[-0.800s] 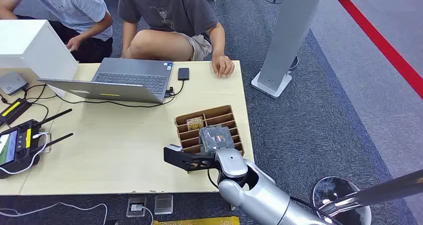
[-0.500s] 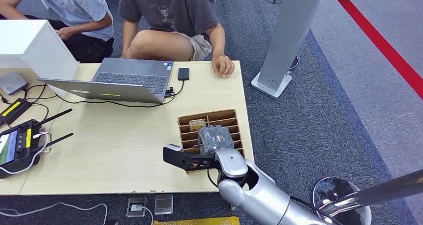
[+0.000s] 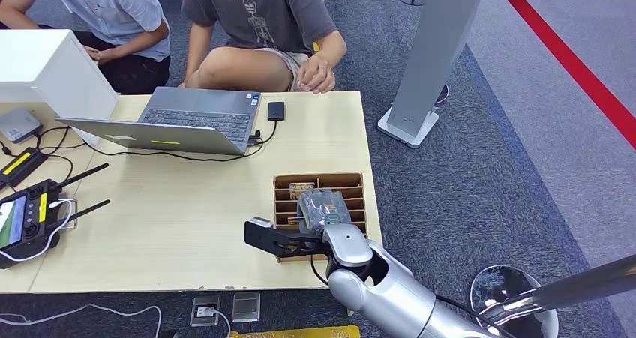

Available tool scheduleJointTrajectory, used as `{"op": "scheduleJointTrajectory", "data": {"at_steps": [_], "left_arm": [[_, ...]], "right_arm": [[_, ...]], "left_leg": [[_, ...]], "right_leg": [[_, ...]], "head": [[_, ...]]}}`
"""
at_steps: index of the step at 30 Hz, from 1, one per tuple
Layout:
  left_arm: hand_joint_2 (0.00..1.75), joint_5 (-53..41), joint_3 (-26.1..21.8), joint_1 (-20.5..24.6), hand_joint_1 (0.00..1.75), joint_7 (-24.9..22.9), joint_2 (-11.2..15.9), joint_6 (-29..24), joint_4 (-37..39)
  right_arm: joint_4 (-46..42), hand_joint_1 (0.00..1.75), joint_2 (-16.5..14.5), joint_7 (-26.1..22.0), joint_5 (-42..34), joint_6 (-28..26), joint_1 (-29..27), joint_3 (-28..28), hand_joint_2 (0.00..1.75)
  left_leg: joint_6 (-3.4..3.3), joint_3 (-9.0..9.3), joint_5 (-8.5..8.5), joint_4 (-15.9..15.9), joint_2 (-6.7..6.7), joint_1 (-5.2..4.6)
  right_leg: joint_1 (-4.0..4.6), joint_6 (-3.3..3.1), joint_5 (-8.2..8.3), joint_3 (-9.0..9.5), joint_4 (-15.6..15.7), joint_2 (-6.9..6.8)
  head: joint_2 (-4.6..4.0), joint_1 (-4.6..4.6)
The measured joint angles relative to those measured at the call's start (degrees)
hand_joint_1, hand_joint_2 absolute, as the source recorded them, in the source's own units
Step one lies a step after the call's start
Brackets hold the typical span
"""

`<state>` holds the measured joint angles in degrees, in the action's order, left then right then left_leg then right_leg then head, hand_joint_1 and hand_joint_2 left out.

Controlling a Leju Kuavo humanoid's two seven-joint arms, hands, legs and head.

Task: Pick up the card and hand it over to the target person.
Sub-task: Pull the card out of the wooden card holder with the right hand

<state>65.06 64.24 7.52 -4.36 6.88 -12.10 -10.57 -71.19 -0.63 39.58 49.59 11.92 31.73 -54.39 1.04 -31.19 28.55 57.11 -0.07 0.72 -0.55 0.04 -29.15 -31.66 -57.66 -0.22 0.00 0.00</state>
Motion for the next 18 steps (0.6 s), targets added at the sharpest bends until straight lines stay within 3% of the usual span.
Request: {"op": "scheduleJointTrajectory", "data": {"at_steps": [7, 13, 16, 18], "left_arm": [[1.75, -0.2, 0.1, 0.0, 0.0, 0.6, 0.1, 0.9, 0.1], [1.75, -0.3, 0.2, 0.0, 0.0, 1.3, 0.0, 1.3, 0.1], [1.75, -0.8, 0.6, 0.0, 0.0, 1.7, 0.0, 1.6, 0.1], [1.75, -1.3, 1.2, 0.0, 0.0, 2.0, 0.0, 1.9, 0.1]], "right_arm": [[-8.0, 1.43, 2.1, -3.2, -0.1, -5.1, 0.5, 2.2, 1.75], [-18.3, 1.43, 4.1, -11.3, 1.3, -11.1, 0.4, 6.7, 1.75], [-17.2, 1.43, 4.4, -14.9, 1.3, -11.1, 2.1, 7.6, 1.75], [-11.6, 1.43, 3.5, -17.4, 1.1, -10.3, 5.2, 7.3, 1.75]], "left_leg": [[-0.01, -0.08, 0.02, 0.1, -0.01, -0.01], [-0.02, -0.16, 0.03, 0.1, -0.07, -0.01], [-0.02, -0.16, 0.03, 0.1, -0.11, -0.01], [-0.03, -0.13, 0.0, 0.1, -0.08, -0.01]], "right_leg": [[-0.01, 0.01, -0.03, -0.07, -0.1, -0.01], [-0.01, 0.02, -0.05, -0.13, -0.1, -0.08], [-0.01, 0.02, -0.05, -0.12, -0.1, -0.11], [-0.01, 0.02, -0.02, -0.1, -0.1, -0.08]], "head": [[0.0, 0.0], [0.0, 0.0], [0.0, 0.0], [0.0, 0.0]]}}
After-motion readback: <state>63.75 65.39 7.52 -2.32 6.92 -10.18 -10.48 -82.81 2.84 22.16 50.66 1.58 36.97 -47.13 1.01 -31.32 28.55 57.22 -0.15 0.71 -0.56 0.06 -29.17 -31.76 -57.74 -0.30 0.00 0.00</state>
